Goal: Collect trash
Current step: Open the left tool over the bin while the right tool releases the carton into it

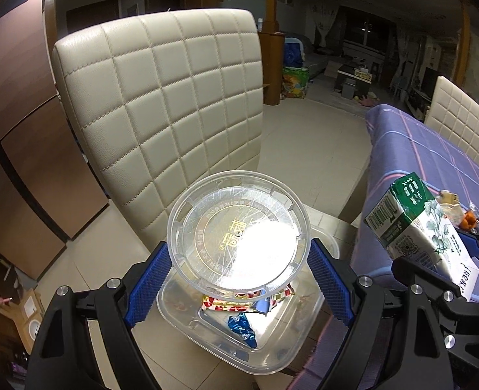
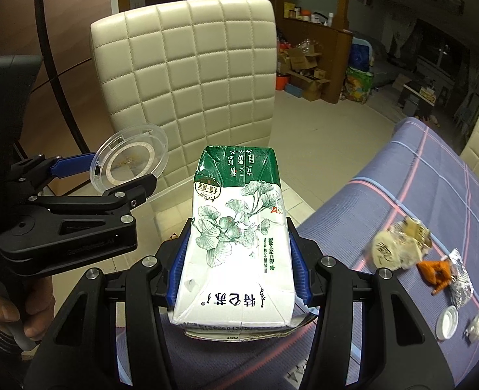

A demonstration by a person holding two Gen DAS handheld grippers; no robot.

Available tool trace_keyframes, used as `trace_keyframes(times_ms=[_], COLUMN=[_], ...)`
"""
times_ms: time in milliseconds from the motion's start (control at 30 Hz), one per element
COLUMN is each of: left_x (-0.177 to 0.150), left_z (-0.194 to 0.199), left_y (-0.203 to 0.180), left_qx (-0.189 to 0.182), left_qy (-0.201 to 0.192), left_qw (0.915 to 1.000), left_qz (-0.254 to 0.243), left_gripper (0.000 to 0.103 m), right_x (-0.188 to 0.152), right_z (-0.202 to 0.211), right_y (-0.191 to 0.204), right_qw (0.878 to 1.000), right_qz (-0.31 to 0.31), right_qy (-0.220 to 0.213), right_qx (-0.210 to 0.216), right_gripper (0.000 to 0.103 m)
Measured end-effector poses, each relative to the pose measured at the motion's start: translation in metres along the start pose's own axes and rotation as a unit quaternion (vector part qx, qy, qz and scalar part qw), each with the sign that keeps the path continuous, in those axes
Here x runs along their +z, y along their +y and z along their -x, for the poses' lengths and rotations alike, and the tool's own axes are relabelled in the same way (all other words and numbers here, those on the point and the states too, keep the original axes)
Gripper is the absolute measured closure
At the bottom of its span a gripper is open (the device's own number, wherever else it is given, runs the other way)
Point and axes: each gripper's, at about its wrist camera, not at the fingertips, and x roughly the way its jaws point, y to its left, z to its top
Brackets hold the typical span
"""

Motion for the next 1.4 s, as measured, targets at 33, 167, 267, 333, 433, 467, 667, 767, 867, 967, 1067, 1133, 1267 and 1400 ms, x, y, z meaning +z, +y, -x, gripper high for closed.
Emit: trace_keyframes(times_ms=[33, 167, 267, 333, 433, 467, 667, 767, 867, 967, 1067, 1133, 1267, 1400], left_x=[0.0, 0.002, 0.003, 0.004, 0.005, 0.005, 0.006, 0.007, 0.006, 0.006, 0.005, 0.005, 0.004, 0.002], left_z=[-0.002, -0.01, -0.014, -0.017, -0.021, -0.022, -0.032, -0.035, -0.037, -0.039, -0.041, -0.041, -0.044, -0.052], left_y=[0.001, 0.006, 0.007, 0.009, 0.011, 0.011, 0.014, 0.015, 0.016, 0.016, 0.017, 0.015, 0.015, 0.021], left_qx=[0.001, 0.005, 0.007, 0.009, 0.011, 0.011, 0.014, 0.015, 0.018, 0.02, 0.021, 0.021, 0.015, 0.004], left_qy=[0.001, 0.005, 0.007, 0.007, 0.009, 0.01, 0.016, 0.019, 0.02, 0.023, 0.025, 0.024, 0.031, 0.053], left_qw=[1.0, 1.0, 0.9999, 0.9999, 0.9998, 0.9998, 0.9996, 0.9996, 0.9995, 0.9993, 0.9993, 0.9994, 0.9992, 0.998], left_qz=[0.001, 0.006, 0.007, 0.009, 0.011, 0.012, 0.016, 0.017, 0.019, 0.02, 0.02, 0.016, 0.018, 0.035], left_gripper=[0.021, 0.021, 0.021, 0.021, 0.021, 0.021, 0.021, 0.021, 0.021, 0.021, 0.021, 0.02, 0.02, 0.019], right_x=[0.001, 0.005, 0.007, 0.008, 0.009, 0.009, 0.01, 0.011, 0.011, 0.011, 0.013, 0.013, 0.013, 0.014], right_z=[-0.003, -0.009, -0.014, -0.017, -0.022, -0.023, -0.028, -0.031, -0.034, -0.037, -0.039, -0.04, -0.041, -0.042], right_y=[0.001, 0.003, 0.003, 0.003, 0.003, 0.002, -0.002, -0.003, -0.005, -0.005, -0.005, -0.005, -0.006, -0.006], right_qw=[1.0, 1.0, 1.0, 1.0, 1.0, 1.0, 1.0, 1.0, 1.0, 1.0, 1.0, 1.0, 1.0, 1.0], right_qz=[0.001, 0.005, 0.005, 0.005, 0.005, 0.005, 0.001, -0.001, -0.003, -0.002, -0.004, -0.005, -0.007, -0.009], right_qy=[0.001, 0.005, 0.008, 0.009, 0.012, 0.012, 0.016, 0.017, 0.02, 0.02, 0.021, 0.021, 0.022, 0.023], right_qx=[0.002, 0.006, 0.01, 0.012, 0.013, 0.013, 0.017, 0.018, 0.017, 0.01, 0.009, 0.009, 0.009, 0.009], right_gripper=[0.05, 0.05, 0.05, 0.05, 0.05, 0.05, 0.049, 0.049, 0.049, 0.05, 0.05, 0.05, 0.05, 0.05])
